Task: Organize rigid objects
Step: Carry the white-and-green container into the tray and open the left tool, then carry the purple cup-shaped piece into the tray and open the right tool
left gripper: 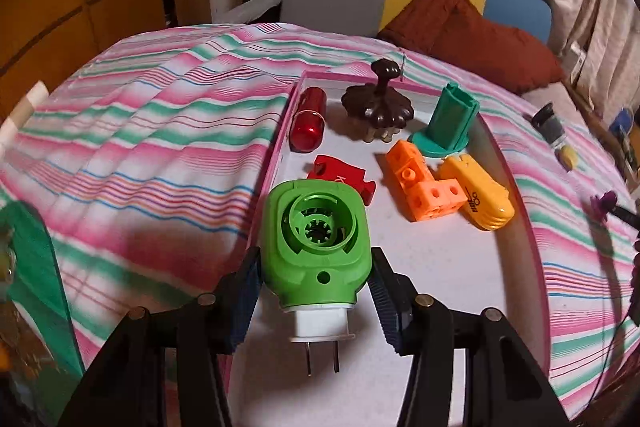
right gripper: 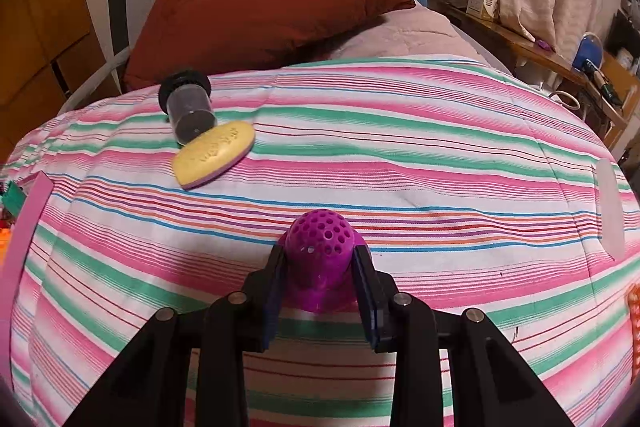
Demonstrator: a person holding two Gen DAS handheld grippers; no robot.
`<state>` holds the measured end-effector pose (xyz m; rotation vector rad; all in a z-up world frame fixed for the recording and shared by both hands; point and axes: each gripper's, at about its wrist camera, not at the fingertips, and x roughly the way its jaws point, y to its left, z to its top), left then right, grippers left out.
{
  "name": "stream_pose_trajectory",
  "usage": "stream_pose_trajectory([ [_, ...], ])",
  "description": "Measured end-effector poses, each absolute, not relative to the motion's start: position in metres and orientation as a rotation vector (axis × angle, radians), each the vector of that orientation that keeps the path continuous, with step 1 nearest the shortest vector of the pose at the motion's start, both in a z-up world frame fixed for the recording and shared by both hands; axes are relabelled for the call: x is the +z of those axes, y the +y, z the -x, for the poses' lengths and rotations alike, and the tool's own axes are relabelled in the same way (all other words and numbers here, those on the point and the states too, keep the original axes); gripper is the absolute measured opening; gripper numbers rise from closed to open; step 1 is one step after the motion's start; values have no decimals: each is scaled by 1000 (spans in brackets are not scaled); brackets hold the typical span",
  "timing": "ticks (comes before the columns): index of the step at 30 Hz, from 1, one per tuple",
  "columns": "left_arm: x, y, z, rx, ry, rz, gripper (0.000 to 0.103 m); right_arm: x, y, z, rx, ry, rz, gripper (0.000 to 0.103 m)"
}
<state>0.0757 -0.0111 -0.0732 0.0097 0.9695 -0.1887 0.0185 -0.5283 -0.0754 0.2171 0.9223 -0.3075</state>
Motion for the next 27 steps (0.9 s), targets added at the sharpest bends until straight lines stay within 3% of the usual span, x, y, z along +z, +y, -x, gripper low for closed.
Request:
stream_pose_trajectory([
  [18, -82, -19, -88, -200, 1006, 21, 53, -59, -512, -10, -274, 863, -296, 33],
  [27, -68, 3, -51, -175, 974, 133, 53, -49, -468, -10, -175, 839, -308, 33],
])
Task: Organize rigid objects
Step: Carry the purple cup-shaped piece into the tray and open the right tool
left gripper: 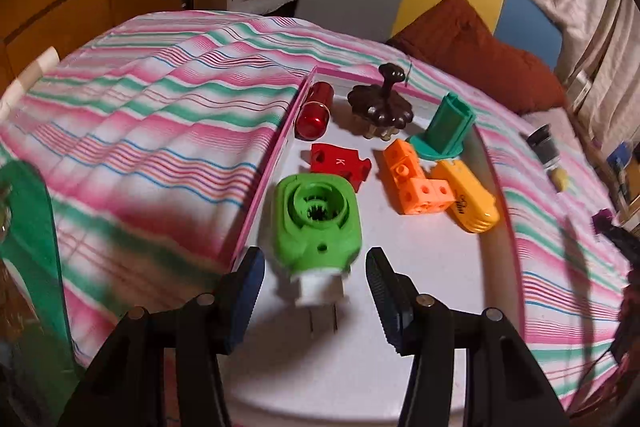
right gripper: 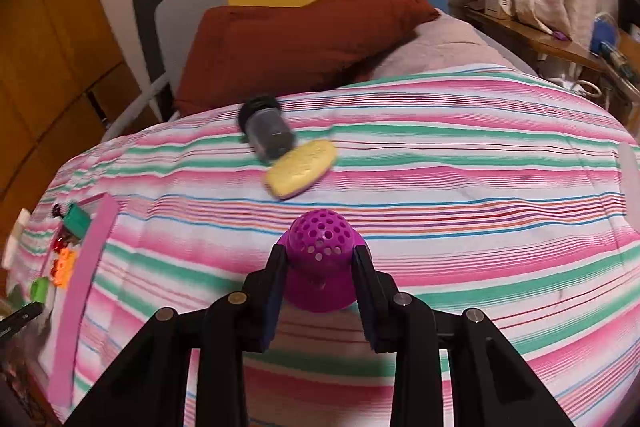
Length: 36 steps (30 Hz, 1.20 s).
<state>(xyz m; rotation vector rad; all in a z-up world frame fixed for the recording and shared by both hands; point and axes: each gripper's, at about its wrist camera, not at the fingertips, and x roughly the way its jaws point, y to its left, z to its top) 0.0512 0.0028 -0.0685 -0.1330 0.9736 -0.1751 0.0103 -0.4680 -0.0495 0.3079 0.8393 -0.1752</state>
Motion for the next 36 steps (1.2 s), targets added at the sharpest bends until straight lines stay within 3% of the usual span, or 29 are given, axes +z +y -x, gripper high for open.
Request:
stream_pose_trajectory([
  [24, -53, 11, -9, -274, 873, 167, 53, -30, -264, -2, 250, 835, -241, 33],
  [36, -46, 28, 9, -294, 840, 150, 53, -41, -150, -38, 385, 887, -66, 33],
])
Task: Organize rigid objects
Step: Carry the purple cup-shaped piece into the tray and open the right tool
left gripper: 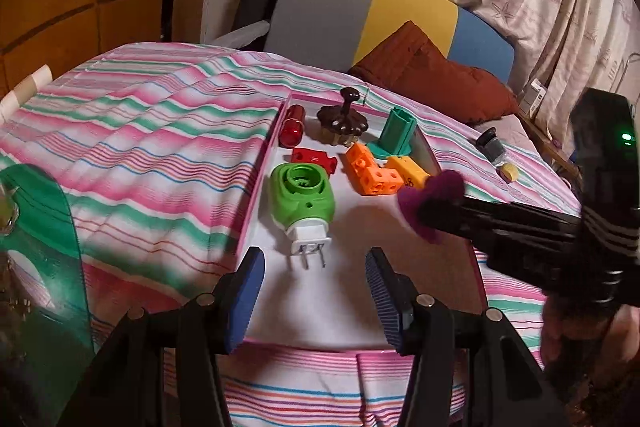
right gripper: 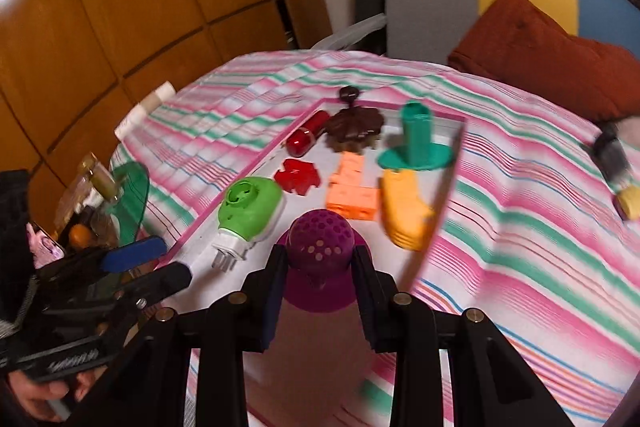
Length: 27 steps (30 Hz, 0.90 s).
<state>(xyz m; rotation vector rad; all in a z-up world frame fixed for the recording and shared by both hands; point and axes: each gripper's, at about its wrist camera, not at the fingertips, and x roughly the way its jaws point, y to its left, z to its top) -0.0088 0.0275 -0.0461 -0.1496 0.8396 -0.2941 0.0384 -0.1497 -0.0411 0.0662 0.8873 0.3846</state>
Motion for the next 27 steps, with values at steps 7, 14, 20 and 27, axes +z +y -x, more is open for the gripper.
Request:
stream_pose_trajectory([
  [7, -47, 44, 8, -264, 844, 190, 53, -56, -125, -61, 370, 919, -23, 33],
  [14, -49, 48, 8, -257, 847, 209, 53, -63, -124, -59, 394, 948, -50, 44],
  [20, -51, 42, 9, -268, 854, 210, 53, -45, -149, -36, 382, 898, -90, 51],
  [27, -51, 23, 14, -339, 860, 179, 53, -43, -193, -23, 300, 893, -133, 54],
])
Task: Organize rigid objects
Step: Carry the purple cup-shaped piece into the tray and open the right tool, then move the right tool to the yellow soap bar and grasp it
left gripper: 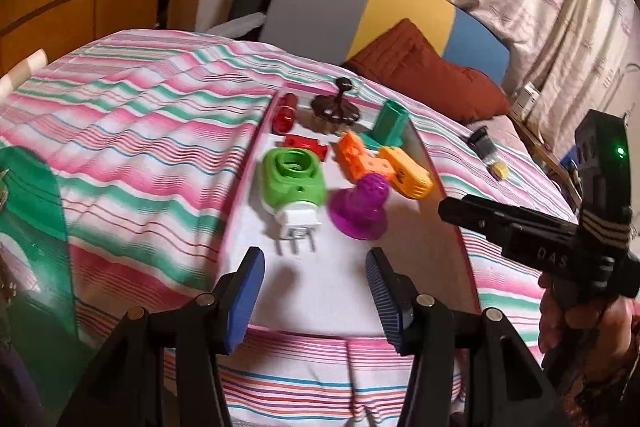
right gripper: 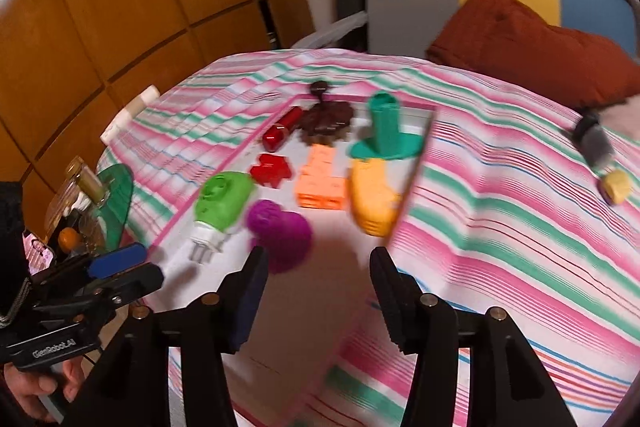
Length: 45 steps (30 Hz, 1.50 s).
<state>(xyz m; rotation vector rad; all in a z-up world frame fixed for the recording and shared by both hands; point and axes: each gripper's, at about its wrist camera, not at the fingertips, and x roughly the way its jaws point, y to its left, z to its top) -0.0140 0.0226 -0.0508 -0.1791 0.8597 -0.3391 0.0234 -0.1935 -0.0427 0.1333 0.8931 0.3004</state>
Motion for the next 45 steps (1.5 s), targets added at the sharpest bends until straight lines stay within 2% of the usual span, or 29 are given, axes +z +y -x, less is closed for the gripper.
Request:
stream_pose_trajectory([
  [20, -45, -37, 26, -463, 881, 68, 53, -73, -322, -19, -22, 986, -164, 54],
  [26, -40, -56, 28, -511, 876, 44, 53, -78, -365, -21, -130, 1002, -250, 56],
  [36, -35, -87, 26, -564, 890, 9, 53, -79, -402, -37, -229, 978, -201, 57],
  [45, -31, -94, 23, -577, 901, 11, 53, -73, -454, -75, -298, 916, -363, 61],
])
